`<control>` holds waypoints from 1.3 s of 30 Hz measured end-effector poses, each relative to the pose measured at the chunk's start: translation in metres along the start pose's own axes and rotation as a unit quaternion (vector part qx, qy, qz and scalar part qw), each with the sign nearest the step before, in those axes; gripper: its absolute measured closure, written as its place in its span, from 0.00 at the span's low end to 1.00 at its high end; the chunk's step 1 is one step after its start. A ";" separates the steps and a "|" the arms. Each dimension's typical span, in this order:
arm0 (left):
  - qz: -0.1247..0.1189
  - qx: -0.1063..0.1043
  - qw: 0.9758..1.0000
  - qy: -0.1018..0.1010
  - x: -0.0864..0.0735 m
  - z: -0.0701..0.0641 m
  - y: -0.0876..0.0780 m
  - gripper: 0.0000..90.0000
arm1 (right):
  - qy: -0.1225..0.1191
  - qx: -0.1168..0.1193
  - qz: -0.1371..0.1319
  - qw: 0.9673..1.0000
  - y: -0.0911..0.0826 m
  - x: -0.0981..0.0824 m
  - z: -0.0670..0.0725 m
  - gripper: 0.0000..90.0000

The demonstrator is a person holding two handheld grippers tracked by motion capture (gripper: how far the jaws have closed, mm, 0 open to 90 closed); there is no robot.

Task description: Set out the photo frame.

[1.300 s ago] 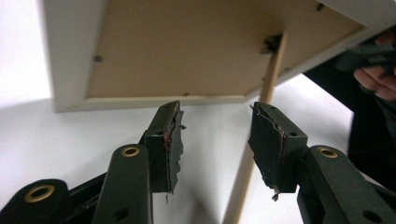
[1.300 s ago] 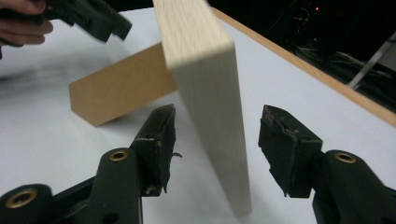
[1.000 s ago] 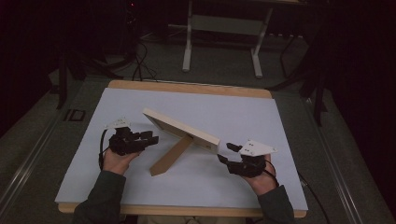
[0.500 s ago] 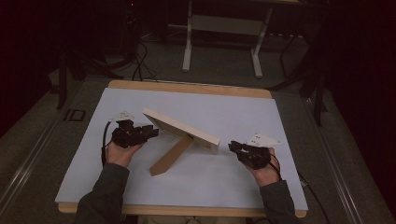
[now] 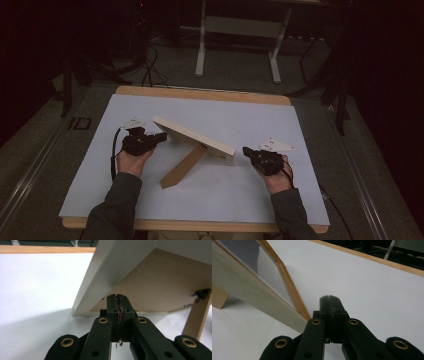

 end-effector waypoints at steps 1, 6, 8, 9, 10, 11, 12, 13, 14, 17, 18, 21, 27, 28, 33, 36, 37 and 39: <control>-0.001 0.003 1.000 -0.001 0.000 0.001 0.001 1.00 | 0.001 0.001 -0.001 1.000 0.001 0.000 0.000 1.00; 0.005 0.012 1.000 0.001 -0.001 0.001 0.007 1.00 | 0.004 0.007 0.000 1.000 0.005 0.000 0.002 1.00; 0.005 0.012 1.000 0.000 -0.002 0.001 0.008 1.00 | 0.005 0.008 0.000 1.000 0.006 0.000 0.002 1.00; 0.005 0.011 1.000 0.000 -0.002 0.001 0.008 1.00 | 0.005 0.008 0.000 1.000 0.006 0.000 0.003 1.00; 0.004 0.011 1.000 0.000 -0.002 0.001 0.008 1.00 | 0.005 0.009 0.001 1.000 0.007 0.000 0.003 1.00; 0.004 0.011 1.000 0.000 -0.002 0.000 0.008 1.00 | 0.005 0.010 0.000 1.000 0.007 0.000 0.004 1.00; 0.003 0.011 1.000 -0.001 -0.002 0.000 0.008 1.00 | 0.004 0.011 -0.001 1.000 0.007 0.001 0.004 1.00; 0.003 0.011 1.000 -0.001 -0.002 0.001 0.008 1.00 | 0.005 0.013 -0.002 1.000 0.008 0.001 0.004 1.00; 0.003 0.011 1.000 -0.001 -0.002 0.001 0.008 1.00 | 0.005 0.013 -0.002 1.000 0.008 0.001 0.004 1.00; 0.004 0.011 1.000 -0.001 -0.002 0.001 0.009 1.00 | 0.003 0.019 -0.004 1.000 0.009 0.003 0.007 1.00; 0.004 0.011 1.000 -0.001 -0.002 0.001 0.009 1.00 | 0.002 0.021 -0.004 1.000 0.009 0.004 0.007 1.00; 0.003 0.011 1.000 -0.002 -0.002 0.000 0.009 1.00 | 0.002 0.022 -0.004 1.000 0.010 0.004 0.008 1.00; 0.004 0.012 1.000 -0.002 -0.003 0.000 0.010 1.00 | -0.008 0.040 0.000 0.999 0.015 0.003 0.016 1.00; 0.005 0.013 1.000 -0.002 -0.003 0.001 0.010 1.00 | -0.010 0.043 0.003 0.999 0.017 0.003 0.018 1.00; 0.007 0.014 1.000 -0.003 -0.004 0.001 0.011 1.00 | -0.008 0.045 0.004 0.999 0.017 0.003 0.018 1.00; 0.009 0.017 1.000 -0.004 -0.004 0.003 0.011 1.00 | -0.009 0.046 0.005 0.999 0.018 0.004 0.017 1.00; 0.009 0.017 1.000 -0.004 -0.004 0.003 0.011 1.00 | -0.009 0.046 0.005 0.999 0.018 0.004 0.017 1.00; 0.010 0.018 1.000 -0.007 -0.004 0.004 0.012 1.00 | -0.010 0.048 0.006 0.999 0.018 0.004 0.017 1.00</control>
Point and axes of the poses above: each handheld gripper's, and its own axes: y roughly forward along the jaws, x roughly out of its top, z roughly to its left, the point moved 1 cm from there along y, roughly forward along the jaws, and after that the axes turned 6 degrees about -x, right-handed, at the moved point
